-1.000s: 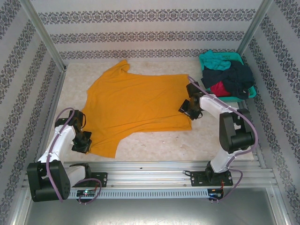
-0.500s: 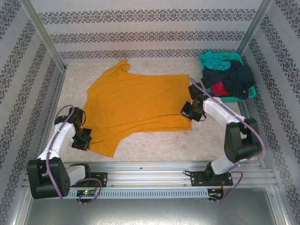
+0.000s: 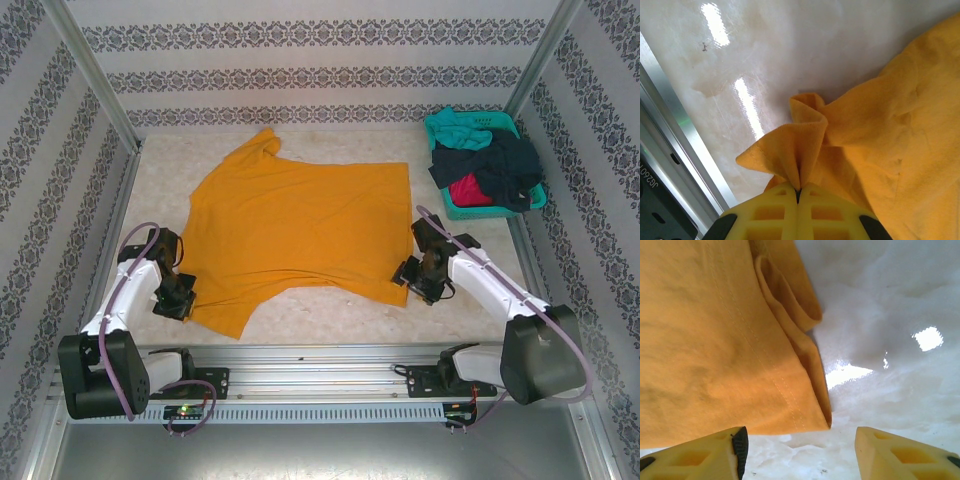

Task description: Fold and stack the t-shirts

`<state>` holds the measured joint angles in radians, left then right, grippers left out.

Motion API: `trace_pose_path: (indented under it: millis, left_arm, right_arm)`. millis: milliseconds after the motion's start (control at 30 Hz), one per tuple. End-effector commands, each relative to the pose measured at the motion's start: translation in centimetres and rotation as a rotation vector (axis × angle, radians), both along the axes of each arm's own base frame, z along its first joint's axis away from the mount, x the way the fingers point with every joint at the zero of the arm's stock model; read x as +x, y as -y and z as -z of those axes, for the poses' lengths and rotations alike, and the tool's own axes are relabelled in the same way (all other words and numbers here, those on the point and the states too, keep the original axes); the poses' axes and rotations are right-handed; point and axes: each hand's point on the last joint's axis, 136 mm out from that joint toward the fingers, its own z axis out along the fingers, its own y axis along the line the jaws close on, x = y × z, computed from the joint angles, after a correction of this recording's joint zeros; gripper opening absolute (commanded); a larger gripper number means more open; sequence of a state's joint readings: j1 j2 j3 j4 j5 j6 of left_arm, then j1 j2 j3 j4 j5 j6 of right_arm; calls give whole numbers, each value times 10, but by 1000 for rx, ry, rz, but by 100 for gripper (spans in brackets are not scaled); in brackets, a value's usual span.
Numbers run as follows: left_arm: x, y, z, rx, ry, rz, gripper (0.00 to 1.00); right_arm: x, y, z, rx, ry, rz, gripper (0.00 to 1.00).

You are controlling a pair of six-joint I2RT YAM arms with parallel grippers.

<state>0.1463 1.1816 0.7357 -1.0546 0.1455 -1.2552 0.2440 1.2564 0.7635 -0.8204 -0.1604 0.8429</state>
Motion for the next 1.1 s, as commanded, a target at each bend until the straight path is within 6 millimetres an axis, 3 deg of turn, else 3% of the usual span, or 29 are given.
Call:
trace_pose_path:
  millis: [0,233,400,600,733,767,867,1067]
  left_arm:
    - [-1,-8,-5,28,-4,11,0]
    - [-1,-8,-3,28,-4,9,0]
    - [0,-8,0,23,-11,20,0]
    - [2,-8,-1,25,-13,28,0]
    - [2,-9,-1,27,-9,24,0]
    - [2,-8,0,25,-8,23,0]
    - [5,-8,-2,25,4,20,0]
    - [13,-14,-12,50,27,37,0]
  right_arm:
    - [7,4,-13,-8,61,30,58]
    - [-16,-10,16,102,-30,61,55]
    - [-15,-15,28,121,-83,61,53]
    - [-7,-20,41,128,-106,51,37]
    - [-5,-21,46,130,-122,48,33]
    - [-5,-20,46,125,-122,47,27]
    - [0,-17,38,103,-98,39,1]
    - [31,-10,-7,101,69,45,0]
